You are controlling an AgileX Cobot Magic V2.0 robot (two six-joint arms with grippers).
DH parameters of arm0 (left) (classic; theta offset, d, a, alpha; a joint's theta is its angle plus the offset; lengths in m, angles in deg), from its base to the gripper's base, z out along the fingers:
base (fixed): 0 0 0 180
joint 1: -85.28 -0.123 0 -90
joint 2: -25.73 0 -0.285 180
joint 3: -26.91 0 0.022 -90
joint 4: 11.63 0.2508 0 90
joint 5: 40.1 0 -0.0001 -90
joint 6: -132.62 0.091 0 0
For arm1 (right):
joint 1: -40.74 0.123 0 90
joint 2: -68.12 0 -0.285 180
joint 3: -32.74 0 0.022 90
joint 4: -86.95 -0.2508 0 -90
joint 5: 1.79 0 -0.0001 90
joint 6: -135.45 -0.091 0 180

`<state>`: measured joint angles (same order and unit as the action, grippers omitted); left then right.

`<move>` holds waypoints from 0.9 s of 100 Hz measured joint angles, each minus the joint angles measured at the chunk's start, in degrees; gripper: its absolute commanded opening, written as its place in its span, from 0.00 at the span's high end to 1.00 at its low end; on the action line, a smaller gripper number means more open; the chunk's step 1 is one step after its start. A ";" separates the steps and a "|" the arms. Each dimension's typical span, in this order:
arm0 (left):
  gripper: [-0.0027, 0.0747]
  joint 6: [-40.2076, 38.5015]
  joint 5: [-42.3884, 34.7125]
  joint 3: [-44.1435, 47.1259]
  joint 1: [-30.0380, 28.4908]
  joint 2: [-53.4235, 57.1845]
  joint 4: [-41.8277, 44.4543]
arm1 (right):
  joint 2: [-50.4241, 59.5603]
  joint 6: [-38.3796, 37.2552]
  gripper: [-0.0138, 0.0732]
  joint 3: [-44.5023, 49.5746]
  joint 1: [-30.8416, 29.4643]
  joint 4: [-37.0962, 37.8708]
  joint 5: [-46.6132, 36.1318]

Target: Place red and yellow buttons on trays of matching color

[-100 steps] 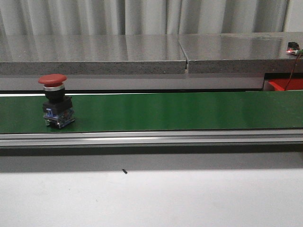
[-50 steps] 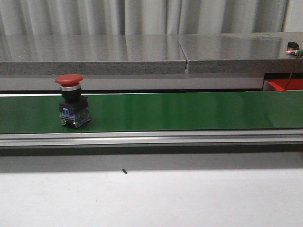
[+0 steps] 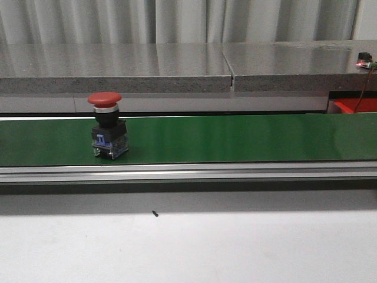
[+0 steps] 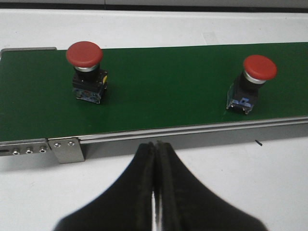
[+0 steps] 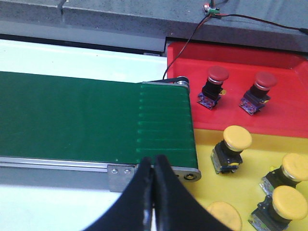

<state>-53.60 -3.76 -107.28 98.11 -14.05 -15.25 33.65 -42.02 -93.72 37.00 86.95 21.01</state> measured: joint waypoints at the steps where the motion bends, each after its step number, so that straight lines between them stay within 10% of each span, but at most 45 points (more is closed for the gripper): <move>1: 0.99 0.18 -0.28 0.18 0.00 0.35 -0.13 | 0.00 0.00 0.92 0.00 0.00 0.00 0.00; 90: 0.99 6.22 -2.92 8.15 -6.31 11.70 -3.93 | 0.00 0.00 0.92 0.00 0.00 0.00 0.00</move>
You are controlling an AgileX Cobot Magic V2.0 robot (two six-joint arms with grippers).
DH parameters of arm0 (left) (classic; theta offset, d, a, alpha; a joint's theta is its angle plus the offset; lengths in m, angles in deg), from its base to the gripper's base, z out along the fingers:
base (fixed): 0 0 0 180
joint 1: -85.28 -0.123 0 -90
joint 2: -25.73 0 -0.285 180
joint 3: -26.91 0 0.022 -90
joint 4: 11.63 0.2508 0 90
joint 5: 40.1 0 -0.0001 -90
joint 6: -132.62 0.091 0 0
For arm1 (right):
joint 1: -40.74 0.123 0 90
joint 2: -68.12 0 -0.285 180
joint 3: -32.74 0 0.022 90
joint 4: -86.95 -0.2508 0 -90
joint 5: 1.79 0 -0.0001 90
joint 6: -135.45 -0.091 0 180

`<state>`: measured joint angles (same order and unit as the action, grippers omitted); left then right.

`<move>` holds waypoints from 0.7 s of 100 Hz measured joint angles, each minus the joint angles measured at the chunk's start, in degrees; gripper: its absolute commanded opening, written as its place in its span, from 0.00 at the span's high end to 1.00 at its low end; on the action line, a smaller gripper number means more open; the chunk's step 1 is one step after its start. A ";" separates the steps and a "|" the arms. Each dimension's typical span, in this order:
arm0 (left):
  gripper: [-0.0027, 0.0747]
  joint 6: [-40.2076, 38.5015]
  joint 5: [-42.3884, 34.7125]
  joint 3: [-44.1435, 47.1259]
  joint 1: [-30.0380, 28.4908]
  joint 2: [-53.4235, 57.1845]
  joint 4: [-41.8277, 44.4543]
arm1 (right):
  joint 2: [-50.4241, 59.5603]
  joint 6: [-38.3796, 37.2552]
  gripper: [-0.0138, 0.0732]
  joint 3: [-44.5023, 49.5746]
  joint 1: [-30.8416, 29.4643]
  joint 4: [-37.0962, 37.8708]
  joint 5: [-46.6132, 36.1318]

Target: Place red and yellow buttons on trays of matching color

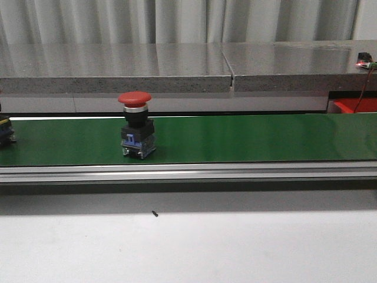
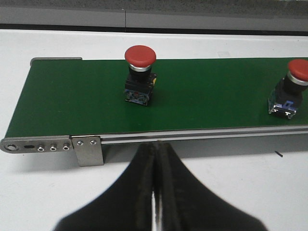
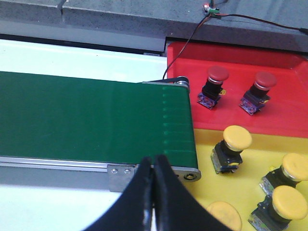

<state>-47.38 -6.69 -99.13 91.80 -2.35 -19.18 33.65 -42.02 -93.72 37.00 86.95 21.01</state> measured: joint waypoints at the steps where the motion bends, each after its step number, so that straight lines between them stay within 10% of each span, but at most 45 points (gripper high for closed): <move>1: 0.99 0.00 0.00 0.00 0.00 0.00 0.00 | 0.00 0.00 0.92 0.00 0.00 0.00 0.00; 70: 0.99 0.00 -0.11 0.00 0.00 0.00 0.00 | -0.28 0.00 0.92 -0.84 0.00 0.00 1.66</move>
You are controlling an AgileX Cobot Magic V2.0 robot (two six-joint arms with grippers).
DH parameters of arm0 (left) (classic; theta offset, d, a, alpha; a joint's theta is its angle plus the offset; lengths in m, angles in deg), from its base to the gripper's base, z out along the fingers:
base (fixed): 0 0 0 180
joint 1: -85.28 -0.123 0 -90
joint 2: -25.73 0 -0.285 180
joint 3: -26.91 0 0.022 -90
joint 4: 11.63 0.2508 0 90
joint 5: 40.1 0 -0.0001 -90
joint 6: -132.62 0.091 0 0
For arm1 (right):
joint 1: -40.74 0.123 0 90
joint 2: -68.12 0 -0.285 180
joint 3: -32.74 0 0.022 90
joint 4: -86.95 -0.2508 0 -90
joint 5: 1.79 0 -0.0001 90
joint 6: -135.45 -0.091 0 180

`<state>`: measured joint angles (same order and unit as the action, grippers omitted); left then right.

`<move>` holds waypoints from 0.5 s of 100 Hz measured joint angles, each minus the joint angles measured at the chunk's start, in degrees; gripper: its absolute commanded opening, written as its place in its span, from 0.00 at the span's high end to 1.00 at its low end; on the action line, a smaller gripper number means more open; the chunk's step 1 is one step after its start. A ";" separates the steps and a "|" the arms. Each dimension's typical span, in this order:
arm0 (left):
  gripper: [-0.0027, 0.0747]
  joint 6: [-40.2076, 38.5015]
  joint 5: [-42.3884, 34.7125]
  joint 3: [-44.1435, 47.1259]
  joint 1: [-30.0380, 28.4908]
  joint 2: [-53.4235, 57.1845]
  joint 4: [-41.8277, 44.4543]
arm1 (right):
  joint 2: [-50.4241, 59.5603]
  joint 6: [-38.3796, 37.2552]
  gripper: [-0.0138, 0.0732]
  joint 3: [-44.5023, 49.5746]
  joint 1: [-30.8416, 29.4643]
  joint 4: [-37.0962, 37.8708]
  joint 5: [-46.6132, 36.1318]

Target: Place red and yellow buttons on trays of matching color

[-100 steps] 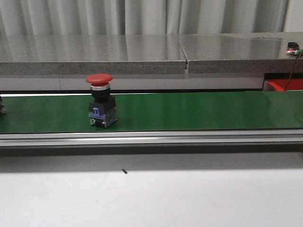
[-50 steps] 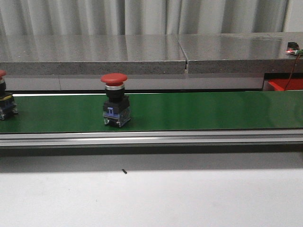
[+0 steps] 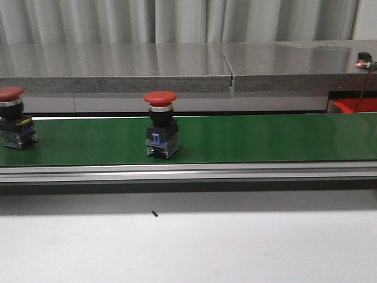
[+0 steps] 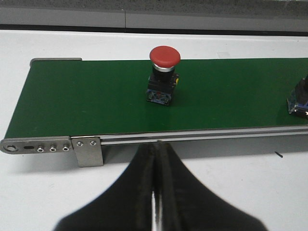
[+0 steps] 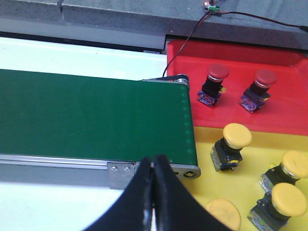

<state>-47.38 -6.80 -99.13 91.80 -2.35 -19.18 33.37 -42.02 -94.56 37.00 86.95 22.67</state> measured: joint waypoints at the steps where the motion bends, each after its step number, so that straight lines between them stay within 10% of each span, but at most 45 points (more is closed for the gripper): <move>1: 0.99 0.00 0.00 0.00 0.00 0.00 0.00 | 0.01 0.00 0.92 -0.14 0.00 0.00 0.16; 50: 0.99 0.00 0.00 0.00 0.00 0.00 0.00 | -15.66 0.00 0.92 -19.01 0.00 0.00 9.83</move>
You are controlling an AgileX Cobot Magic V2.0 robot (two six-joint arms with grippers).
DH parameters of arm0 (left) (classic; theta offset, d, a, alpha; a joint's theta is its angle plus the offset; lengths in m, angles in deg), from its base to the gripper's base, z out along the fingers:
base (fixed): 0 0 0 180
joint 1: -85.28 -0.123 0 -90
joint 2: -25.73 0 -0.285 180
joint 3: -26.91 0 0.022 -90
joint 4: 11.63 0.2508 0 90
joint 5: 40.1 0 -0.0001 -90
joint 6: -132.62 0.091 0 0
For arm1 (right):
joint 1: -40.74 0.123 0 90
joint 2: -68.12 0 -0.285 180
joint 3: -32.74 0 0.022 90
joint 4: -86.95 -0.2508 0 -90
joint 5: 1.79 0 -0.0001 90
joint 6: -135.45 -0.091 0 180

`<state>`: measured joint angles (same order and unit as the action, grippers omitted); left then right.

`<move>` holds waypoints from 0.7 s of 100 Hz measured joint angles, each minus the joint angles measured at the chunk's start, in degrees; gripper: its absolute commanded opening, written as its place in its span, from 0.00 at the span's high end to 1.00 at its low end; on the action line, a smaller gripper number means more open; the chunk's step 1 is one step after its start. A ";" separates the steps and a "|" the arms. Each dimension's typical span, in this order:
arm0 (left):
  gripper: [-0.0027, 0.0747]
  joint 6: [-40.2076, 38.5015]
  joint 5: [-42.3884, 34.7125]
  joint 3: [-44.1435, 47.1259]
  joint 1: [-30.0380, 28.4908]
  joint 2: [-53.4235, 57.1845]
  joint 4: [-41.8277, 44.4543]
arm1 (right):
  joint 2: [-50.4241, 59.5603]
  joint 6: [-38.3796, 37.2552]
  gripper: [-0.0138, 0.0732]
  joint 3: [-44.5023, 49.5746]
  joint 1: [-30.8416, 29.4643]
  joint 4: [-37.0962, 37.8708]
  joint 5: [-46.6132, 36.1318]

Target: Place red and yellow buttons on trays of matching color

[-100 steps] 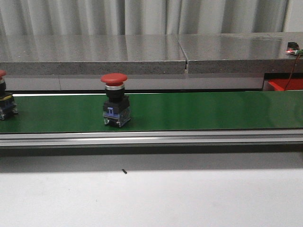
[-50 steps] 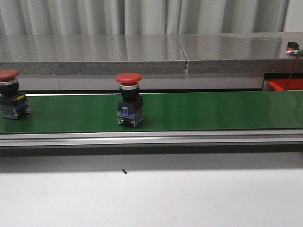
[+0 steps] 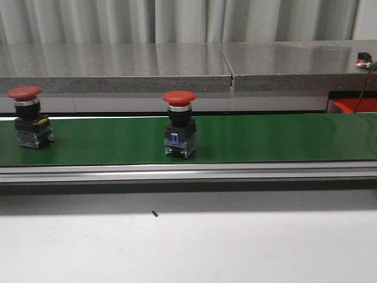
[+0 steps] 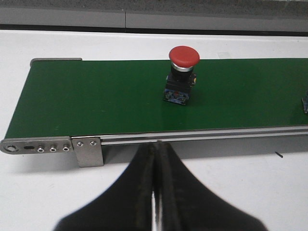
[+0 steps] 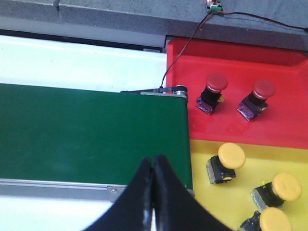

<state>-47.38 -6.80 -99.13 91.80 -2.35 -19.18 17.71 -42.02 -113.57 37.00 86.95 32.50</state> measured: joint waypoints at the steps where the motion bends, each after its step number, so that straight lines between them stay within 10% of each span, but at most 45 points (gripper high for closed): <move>1: 0.99 0.00 0.00 0.00 0.00 0.00 0.00 | -0.21 0.00 0.92 -0.21 0.00 0.00 -0.02; 42: 0.99 0.00 0.00 0.00 0.00 0.00 0.00 | -13.59 -0.27 0.87 -8.95 8.83 0.00 3.68; 70: 0.99 0.00 -0.08 0.00 0.00 0.00 0.00 | -25.32 -0.61 0.15 -17.87 18.08 0.00 9.52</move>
<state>-47.38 -6.89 -99.13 91.80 -2.35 -19.18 -7.61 -42.63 -131.43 55.08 86.95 42.02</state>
